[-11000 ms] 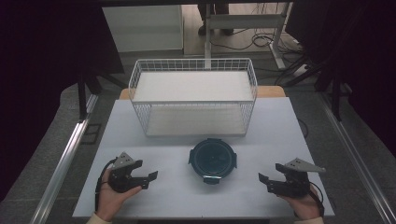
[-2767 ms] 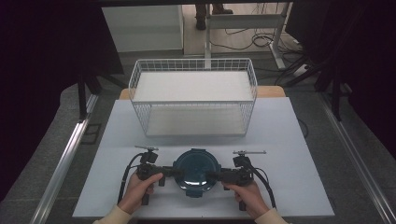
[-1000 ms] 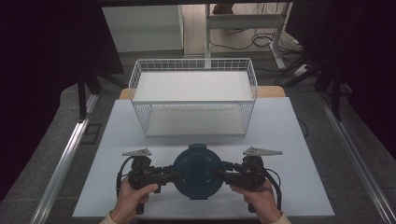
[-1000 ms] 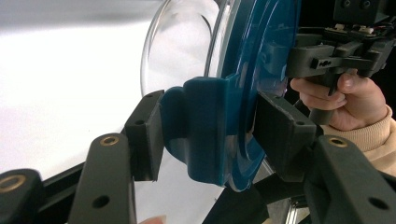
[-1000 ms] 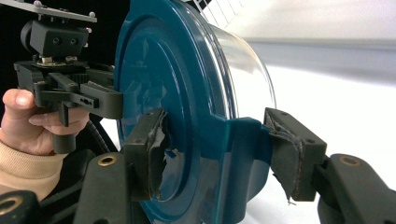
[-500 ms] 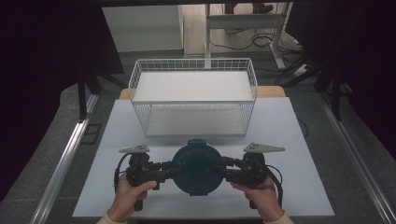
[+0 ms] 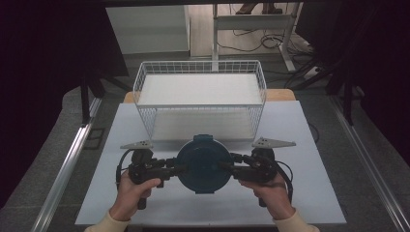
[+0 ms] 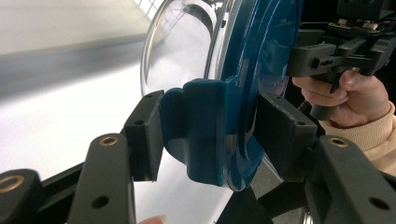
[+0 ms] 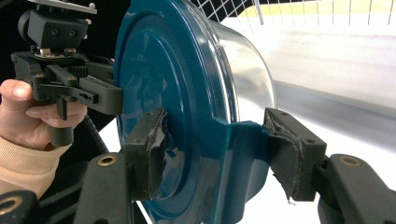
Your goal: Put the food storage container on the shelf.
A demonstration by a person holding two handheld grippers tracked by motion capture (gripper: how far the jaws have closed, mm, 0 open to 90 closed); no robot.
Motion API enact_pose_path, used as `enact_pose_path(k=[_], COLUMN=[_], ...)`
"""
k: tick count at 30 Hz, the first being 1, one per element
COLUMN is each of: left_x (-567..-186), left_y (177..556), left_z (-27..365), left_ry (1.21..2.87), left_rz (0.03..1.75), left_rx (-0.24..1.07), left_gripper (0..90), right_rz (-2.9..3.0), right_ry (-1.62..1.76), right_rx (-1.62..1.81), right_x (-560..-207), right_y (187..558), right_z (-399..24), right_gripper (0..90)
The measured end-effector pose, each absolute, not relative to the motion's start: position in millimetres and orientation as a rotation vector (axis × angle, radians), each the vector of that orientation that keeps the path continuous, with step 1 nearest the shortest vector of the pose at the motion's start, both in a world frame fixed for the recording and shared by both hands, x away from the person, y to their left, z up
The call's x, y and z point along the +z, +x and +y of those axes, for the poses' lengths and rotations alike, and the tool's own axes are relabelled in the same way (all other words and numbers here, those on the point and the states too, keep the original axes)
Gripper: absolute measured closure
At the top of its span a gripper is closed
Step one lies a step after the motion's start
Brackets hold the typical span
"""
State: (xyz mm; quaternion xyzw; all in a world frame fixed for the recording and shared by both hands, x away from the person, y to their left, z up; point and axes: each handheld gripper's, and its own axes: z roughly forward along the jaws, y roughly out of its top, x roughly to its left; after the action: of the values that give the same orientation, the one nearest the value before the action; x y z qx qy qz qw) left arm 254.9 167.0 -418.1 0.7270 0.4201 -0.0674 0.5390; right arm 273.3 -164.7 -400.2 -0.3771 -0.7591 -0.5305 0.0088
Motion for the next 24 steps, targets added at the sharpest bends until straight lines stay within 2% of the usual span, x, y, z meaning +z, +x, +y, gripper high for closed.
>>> enact_pose_path(k=[24], left_x=[-363], left_y=[285], left_z=[169], left_ry=[1.739], left_rz=[0.953], left_rx=[-0.093], left_gripper=[44.6], right_rz=[-2.397], right_ry=[-1.137], right_rx=[-1.718], right_x=[-350], right_y=[302], right_z=[-162], right_gripper=[41.5])
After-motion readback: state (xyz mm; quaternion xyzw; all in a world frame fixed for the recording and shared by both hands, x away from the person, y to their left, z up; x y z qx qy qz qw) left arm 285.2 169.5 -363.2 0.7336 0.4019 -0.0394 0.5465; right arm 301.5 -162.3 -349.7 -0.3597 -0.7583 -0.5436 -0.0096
